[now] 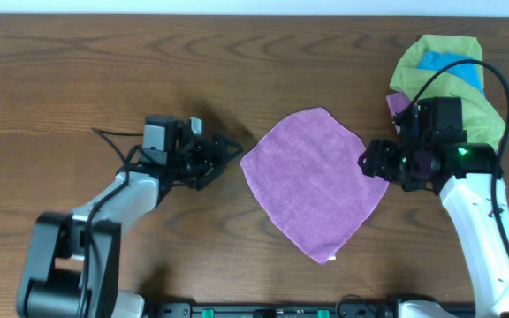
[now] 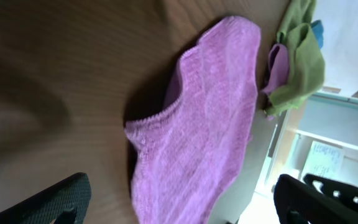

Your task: Fold the cloth

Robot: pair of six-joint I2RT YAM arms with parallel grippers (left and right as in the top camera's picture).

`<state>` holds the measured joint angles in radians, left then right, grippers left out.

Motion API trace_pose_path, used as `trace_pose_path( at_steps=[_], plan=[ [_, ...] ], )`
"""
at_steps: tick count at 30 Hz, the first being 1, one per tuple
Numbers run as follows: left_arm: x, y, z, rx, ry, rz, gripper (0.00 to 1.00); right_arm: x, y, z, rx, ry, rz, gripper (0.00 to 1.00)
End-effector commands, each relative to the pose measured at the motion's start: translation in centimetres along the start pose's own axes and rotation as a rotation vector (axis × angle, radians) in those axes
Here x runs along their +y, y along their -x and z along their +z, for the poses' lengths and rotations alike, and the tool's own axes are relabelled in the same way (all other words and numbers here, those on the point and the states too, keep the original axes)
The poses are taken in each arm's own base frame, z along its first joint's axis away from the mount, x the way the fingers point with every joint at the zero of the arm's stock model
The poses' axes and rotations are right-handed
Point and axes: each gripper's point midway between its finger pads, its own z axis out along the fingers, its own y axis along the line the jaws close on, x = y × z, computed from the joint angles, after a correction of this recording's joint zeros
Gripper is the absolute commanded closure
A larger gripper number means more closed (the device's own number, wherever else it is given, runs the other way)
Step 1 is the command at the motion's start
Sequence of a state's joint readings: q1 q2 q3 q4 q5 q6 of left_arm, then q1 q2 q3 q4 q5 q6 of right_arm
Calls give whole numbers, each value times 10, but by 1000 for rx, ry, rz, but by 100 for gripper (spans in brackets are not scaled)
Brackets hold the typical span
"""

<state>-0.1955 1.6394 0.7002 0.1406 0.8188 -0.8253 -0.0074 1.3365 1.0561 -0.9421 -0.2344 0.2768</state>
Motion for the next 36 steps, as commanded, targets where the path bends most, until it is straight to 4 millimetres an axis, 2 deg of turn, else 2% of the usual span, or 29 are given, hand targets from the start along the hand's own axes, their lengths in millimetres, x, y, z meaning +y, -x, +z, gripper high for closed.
trace_pose_path(
  at_steps=[1, 7, 23, 25, 28, 33, 36],
  plan=[
    [0, 1, 14, 4, 0, -52, 5, 1, 1, -3, -8, 11, -9, 36],
    [4, 1, 32, -12, 20, -97, 5, 1, 1, -3, -8, 10, -9, 36],
    [9, -3, 50, -90, 94, -111, 5, 1, 0, -3, -7, 11, -9, 36],
    [9, -3, 51, -97, 100, -107, 2, 1, 0, -3, -7, 11, -9, 36],
    [7, -3, 53, -107, 101, -94, 13, 1, 0, -3, -7, 12, -9, 35],
    [7, -5, 56, -118, 113, -79, 15, 5, -1, -3, -1, 36, -9, 36],
    [6, -7, 58, -120, 119, -71, 23, 5, -1, -3, -1, 36, -9, 35]
  ],
)
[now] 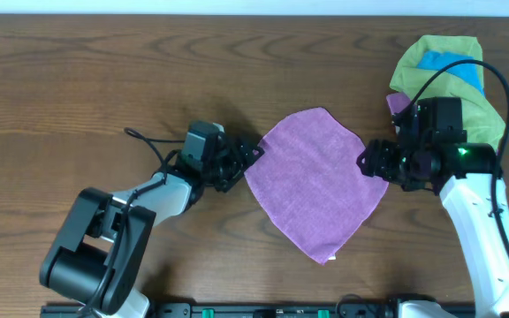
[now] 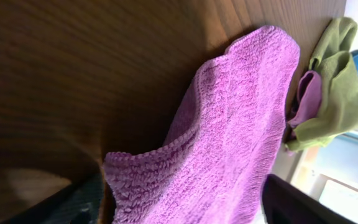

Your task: Fold the cloth

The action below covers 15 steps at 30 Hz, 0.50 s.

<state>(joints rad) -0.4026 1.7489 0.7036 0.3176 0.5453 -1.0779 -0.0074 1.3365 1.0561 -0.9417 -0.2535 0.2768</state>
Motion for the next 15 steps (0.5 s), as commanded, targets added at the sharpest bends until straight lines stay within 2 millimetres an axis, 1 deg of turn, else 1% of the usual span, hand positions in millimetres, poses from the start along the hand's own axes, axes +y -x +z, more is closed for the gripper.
trace_pose_path(
  at_steps=[1, 3, 5, 7, 10, 11, 12, 15],
  plan=[
    [2, 2, 5, -24, 20, 16, 26, 2, 0, -3, -6, 17, -9, 35],
    [3, 1, 7, -26, 29, 19, 32, 2, 0, -3, -6, 17, -9, 36],
    [6, -1, 9, -21, 36, 17, 43, 2, 0, -3, -5, 18, -9, 36],
    [9, -1, 11, -20, 45, 15, 58, 3, 0, -3, -4, 21, -9, 36],
    [11, 0, 12, -23, 47, 14, 87, 4, -1, -3, -2, 28, -9, 36],
    [11, 1, 12, -28, 47, 17, 93, 4, -1, -3, -2, 29, -9, 36],
    [9, 2, 12, -31, 39, 33, 94, 4, -1, -3, -1, 32, -9, 36],
    [0, 6, 12, -43, 10, 89, 94, 5, -2, -3, 2, 34, -10, 36]
  ],
)
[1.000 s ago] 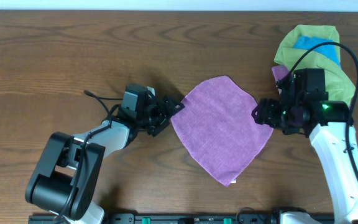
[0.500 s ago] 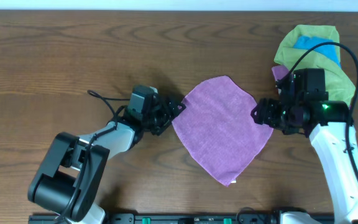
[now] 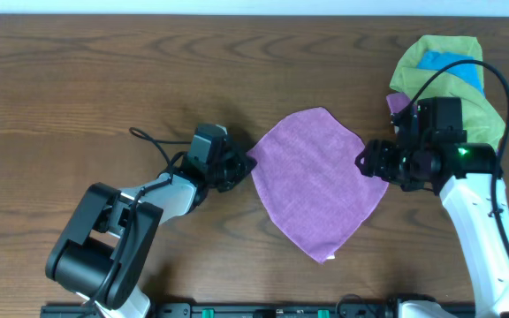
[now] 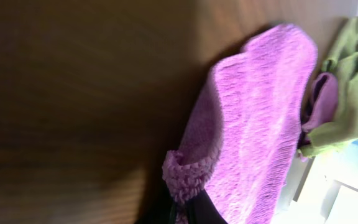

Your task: Fold the cloth

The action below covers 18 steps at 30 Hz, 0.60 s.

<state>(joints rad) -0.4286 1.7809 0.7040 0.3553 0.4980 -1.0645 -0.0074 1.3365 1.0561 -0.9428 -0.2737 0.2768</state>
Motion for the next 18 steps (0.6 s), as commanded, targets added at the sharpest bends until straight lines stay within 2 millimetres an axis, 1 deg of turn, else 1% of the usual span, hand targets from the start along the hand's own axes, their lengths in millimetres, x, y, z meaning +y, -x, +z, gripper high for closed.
trace_pose_path(
  at_steps=[1, 3, 5, 9, 13, 16, 18],
  plan=[
    [-6, 8, 2, -21, -11, 67, 94, 2, -1, -3, -3, 15, -17, 36],
    [-12, 14, 1, -26, -27, 93, 94, 1, -2, -3, 1, 13, -28, 36],
    [-22, 24, -3, -37, -55, 118, 94, 1, -3, -3, 6, 12, -45, 36],
    [-42, 61, -15, -94, -76, 152, 94, 1, -5, -2, 11, 11, -51, 36],
    [-63, 95, -30, -155, -73, 224, 94, 1, -3, -1, 5, 14, -54, 36],
    [-76, 120, -42, -217, -78, 257, 94, 9, -2, 0, -4, 26, -76, 36],
    [-79, 135, -49, -265, -72, 254, 92, 18, -2, 2, -10, 40, -102, 36]
  ],
)
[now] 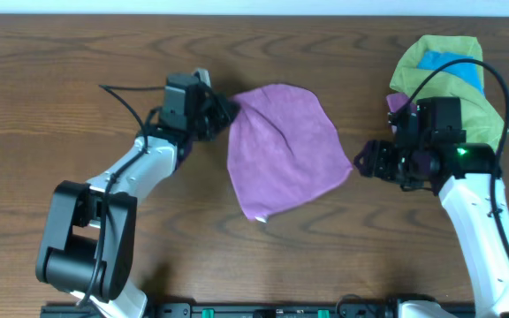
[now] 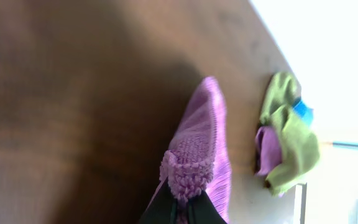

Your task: Fold the cloth

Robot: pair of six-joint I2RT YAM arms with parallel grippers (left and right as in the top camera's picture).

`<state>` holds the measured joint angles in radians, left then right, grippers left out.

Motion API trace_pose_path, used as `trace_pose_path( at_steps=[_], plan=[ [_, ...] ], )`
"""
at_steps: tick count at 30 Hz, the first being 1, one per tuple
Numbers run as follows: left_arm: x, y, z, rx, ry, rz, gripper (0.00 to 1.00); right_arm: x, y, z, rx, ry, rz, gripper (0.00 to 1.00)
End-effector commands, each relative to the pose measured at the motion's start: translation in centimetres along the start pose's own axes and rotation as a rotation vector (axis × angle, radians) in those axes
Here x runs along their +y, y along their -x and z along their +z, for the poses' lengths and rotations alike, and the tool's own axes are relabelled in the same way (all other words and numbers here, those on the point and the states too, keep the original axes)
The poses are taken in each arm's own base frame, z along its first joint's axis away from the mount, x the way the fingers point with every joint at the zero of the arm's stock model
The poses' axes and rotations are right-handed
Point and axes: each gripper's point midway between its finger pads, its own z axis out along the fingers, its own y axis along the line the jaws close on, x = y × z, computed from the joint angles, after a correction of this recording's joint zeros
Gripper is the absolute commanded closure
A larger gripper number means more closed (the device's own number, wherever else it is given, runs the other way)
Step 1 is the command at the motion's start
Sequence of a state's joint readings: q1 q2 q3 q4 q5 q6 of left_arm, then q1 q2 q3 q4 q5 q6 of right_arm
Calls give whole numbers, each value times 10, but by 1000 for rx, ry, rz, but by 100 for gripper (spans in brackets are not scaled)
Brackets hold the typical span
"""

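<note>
The purple cloth [image 1: 285,150] lies spread on the wooden table [image 1: 78,71], with its lower tip pointing toward the front. My left gripper [image 1: 223,111] is shut on the cloth's upper left corner. In the left wrist view the fingertips [image 2: 194,208] pinch a fuzzy bunch of purple cloth [image 2: 207,143], which runs away from them as a raised edge. My right gripper [image 1: 361,163] is just off the cloth's right corner. Whether it touches the cloth, or how its jaws stand, does not show.
A heap of green, blue and purple cloths [image 1: 449,75] lies at the back right, behind the right arm; it also shows in the left wrist view as the heap [image 2: 291,143]. The left arm's cable [image 1: 126,93] loops over the table.
My left gripper, shut on the cloth's left corner, has moved back and slightly left. The cloth has come with it, shifting left and away from the right gripper. The right arm stayed put.
My left gripper was open, well to the left of the flat cloth. Then it was open right at the cloth's left corner, then shut on that corner. Now the corner is farther back and the whole cloth has shifted left.
</note>
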<state>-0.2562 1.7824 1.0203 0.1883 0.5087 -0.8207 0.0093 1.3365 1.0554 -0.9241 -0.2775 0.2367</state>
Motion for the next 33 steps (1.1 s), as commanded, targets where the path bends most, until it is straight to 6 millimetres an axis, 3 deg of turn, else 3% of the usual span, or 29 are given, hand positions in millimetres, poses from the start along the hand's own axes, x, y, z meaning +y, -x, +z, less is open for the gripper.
trace_pose_path(
  at_steps=[1, 2, 3, 7, 12, 15, 23, 33],
  plan=[
    [2, 30, -4, -83, 28, 55, 89, 17, -2, 2, -4, 35, -54, 36],
    [4, 35, -5, -99, 37, 55, 85, 23, -1, 4, -10, 43, -68, 36],
    [7, 39, -7, -113, 46, 56, 75, 28, 0, 5, -16, 51, -86, 36],
    [14, 48, -11, -138, 68, 97, 5, 38, 3, 16, -27, 36, -102, 34],
    [36, 57, -20, -139, 120, 54, 5, 37, 4, 31, 0, 18, -103, 34],
    [57, 50, -27, -85, 166, -5, 5, 34, 7, 34, -4, 13, -99, 34],
    [65, 6, -38, 158, 110, -90, 5, 28, 8, 33, -5, 3, -88, 34],
    [94, -57, -61, 393, 252, -208, 5, 4, 8, 28, 13, -29, -76, 34]
  ],
)
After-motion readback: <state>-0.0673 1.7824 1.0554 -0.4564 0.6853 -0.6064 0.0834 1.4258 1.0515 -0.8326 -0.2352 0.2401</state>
